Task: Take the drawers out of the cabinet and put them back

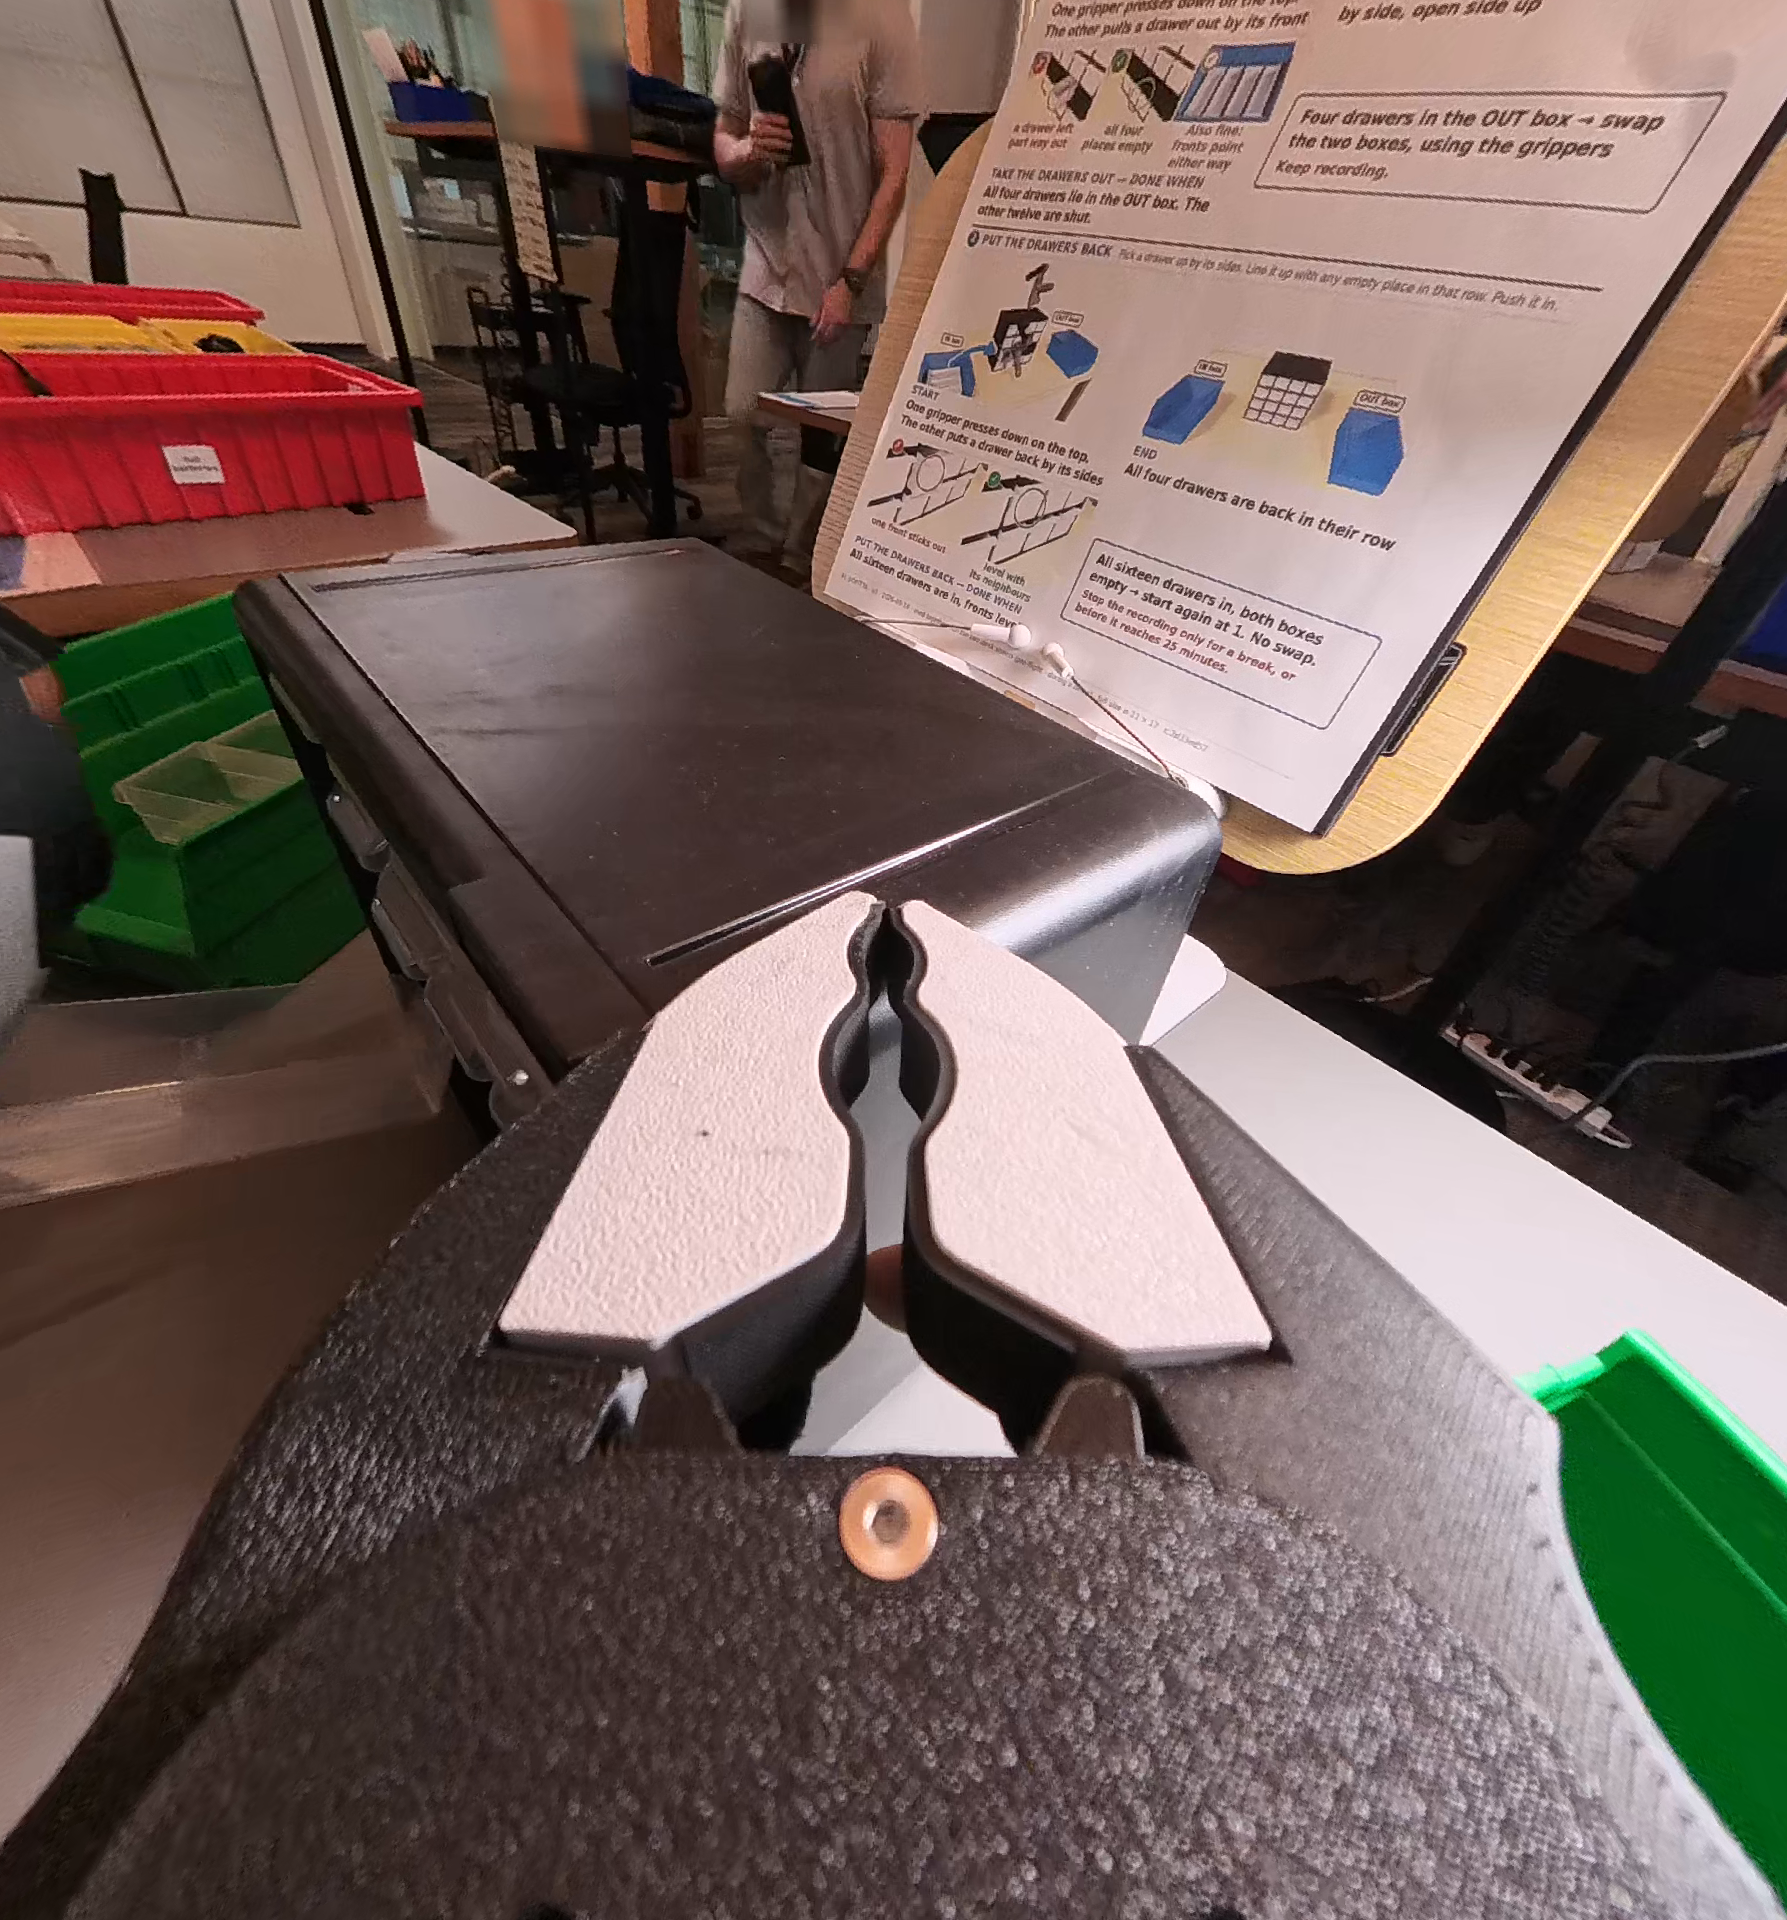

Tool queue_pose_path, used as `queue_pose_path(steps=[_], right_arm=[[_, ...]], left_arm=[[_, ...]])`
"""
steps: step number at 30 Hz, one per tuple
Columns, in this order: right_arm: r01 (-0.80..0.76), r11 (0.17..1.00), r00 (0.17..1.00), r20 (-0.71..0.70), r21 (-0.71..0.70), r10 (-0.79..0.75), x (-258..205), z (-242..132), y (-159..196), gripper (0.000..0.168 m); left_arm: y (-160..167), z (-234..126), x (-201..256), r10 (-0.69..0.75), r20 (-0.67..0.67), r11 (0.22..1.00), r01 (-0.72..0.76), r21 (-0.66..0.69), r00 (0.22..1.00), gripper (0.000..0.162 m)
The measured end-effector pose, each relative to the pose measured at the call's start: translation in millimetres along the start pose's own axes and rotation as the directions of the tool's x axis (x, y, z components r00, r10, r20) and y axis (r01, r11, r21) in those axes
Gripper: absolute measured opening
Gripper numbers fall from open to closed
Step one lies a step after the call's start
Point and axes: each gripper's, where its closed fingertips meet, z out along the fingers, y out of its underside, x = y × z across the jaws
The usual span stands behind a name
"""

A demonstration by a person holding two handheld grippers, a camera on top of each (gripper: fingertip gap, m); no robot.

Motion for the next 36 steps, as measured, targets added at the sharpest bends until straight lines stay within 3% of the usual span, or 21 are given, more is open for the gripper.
queue_pose_path(steps=[11,19,21,25,27,32,36], right_arm=[[0.0,1.0,1.0,-0.001,0.004,0.0,0,0,0,0.0],[-0.005,1.0,1.0,-0.001,0.009,0.005,0,0,0,0.0],[-0.004,1.0,1.0,-0.001,0.01,0.004,0,0,0,0.0],[-0.004,1.0,1.0,-0.002,0.012,0.004,0,0,0,0.0],[0.0,1.0,1.0,-0.007,0.011,0.001,0,0,0,0.0],[-0.007,1.0,1.0,-0.002,0.016,0.007,0,0,0,0.0],[-0.012,1.0,1.0,-0.001,0.02,0.012,0,0,0,0.0]], left_arm=[[-6,15,-29,0.028,0.191,0.997,-0.041,0.064,0.981,0.013],[-2,21,-59,0.01,0.488,0.977,-0.111,0.18,0.873,0.015],[-3,16,-73,-0.014,0.592,0.969,-0.135,0.208,0.806,0.017],[-5,1,-103,-0.032,0.817,0.959,-0.211,0.187,0.575,0.02],[-7,-6,-110,-0.067,0.887,0.951,-0.239,0.196,0.458,0.031],[-3,-12,-104,-0.21,0.946,0.919,-0.282,0.277,0.247,0.029],[-4,-15,-89,-0.343,0.921,0.868,-0.314,0.385,0.183,0.024]])
